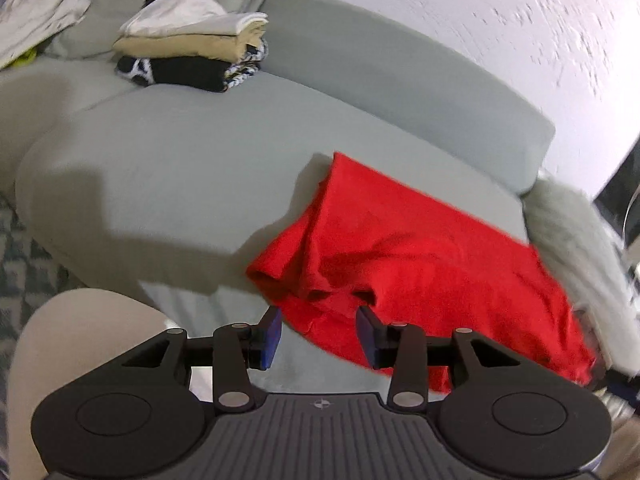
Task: Fold clothes
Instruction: 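Press the folded shirt flat with the left gripper and close the right gripper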
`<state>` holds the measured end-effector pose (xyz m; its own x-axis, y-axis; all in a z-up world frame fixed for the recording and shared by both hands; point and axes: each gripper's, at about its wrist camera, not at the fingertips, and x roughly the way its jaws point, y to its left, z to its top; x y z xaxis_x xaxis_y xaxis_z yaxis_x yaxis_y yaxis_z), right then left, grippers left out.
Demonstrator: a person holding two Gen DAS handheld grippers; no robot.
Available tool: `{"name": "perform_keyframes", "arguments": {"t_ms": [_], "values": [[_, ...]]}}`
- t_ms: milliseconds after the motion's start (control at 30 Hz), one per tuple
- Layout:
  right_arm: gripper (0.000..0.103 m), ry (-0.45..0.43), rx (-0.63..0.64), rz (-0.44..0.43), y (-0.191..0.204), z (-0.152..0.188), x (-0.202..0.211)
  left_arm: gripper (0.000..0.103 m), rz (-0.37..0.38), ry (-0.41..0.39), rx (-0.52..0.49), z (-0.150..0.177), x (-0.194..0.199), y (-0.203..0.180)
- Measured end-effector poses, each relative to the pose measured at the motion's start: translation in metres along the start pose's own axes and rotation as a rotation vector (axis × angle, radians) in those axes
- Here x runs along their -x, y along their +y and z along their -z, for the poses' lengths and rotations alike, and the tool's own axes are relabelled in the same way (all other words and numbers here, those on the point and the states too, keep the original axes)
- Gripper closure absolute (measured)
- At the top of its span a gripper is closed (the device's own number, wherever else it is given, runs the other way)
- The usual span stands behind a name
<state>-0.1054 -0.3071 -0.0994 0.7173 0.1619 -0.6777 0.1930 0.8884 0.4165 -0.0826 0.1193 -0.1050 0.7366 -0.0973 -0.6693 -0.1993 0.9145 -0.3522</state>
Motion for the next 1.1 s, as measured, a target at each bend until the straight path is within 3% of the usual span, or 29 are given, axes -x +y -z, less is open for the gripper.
{"name": "perform_keyframes", "arguments": {"t_ms": [200, 333, 433, 533, 667, 733, 767, 833, 933, 967, 1000, 1100], "values": [[0.058, -0.012, -0.101, -0.024, -0.015, -0.007, -0.002, 0.064, 0.065, -0.001, 0.158, -0.016, -0.010, 0.015], [0.061, -0.015, -0.189, -0.048, -0.023, -0.021, -0.008, 0.064, 0.084, 0.042, 0.165, -0.023, -0.024, 0.015], [0.061, 0.001, -0.230, -0.047, -0.028, -0.029, -0.020, 0.068, 0.085, 0.066, 0.141, -0.027, -0.037, 0.010], [0.064, 0.035, -0.251, -0.058, -0.029, -0.033, -0.034, 0.082, 0.074, 0.080, 0.089, -0.028, -0.046, 0.003], [0.068, 0.052, -0.201, -0.051, -0.019, -0.035, -0.049, 0.096, 0.030, 0.051, -0.072, -0.028, -0.043, -0.015], [0.075, 0.066, -0.171, -0.023, -0.014, -0.035, -0.057, 0.098, -0.002, 0.028, -0.141, -0.027, -0.040, -0.021], [0.087, 0.071, -0.156, -0.005, -0.011, -0.035, -0.060, 0.099, -0.016, 0.016, -0.169, -0.026, -0.038, -0.023], [0.092, 0.063, -0.117, 0.023, -0.006, -0.034, -0.060, 0.099, -0.023, 0.003, -0.192, -0.026, -0.034, -0.023], [0.093, 0.025, -0.024, 0.052, 0.007, -0.032, -0.049, 0.099, -0.026, -0.010, -0.220, -0.024, -0.029, -0.022], [0.091, 0.022, 0.005, 0.068, 0.011, -0.032, -0.045, 0.099, -0.027, -0.012, -0.229, -0.024, -0.028, -0.022], [0.081, 0.019, 0.035, 0.084, 0.015, -0.031, -0.041, 0.099, -0.026, -0.011, -0.235, -0.024, -0.028, -0.023], [0.077, -0.035, 0.008, 0.084, 0.014, -0.032, -0.025, 0.097, -0.018, 0.008, -0.218, -0.024, -0.031, -0.021]]}}
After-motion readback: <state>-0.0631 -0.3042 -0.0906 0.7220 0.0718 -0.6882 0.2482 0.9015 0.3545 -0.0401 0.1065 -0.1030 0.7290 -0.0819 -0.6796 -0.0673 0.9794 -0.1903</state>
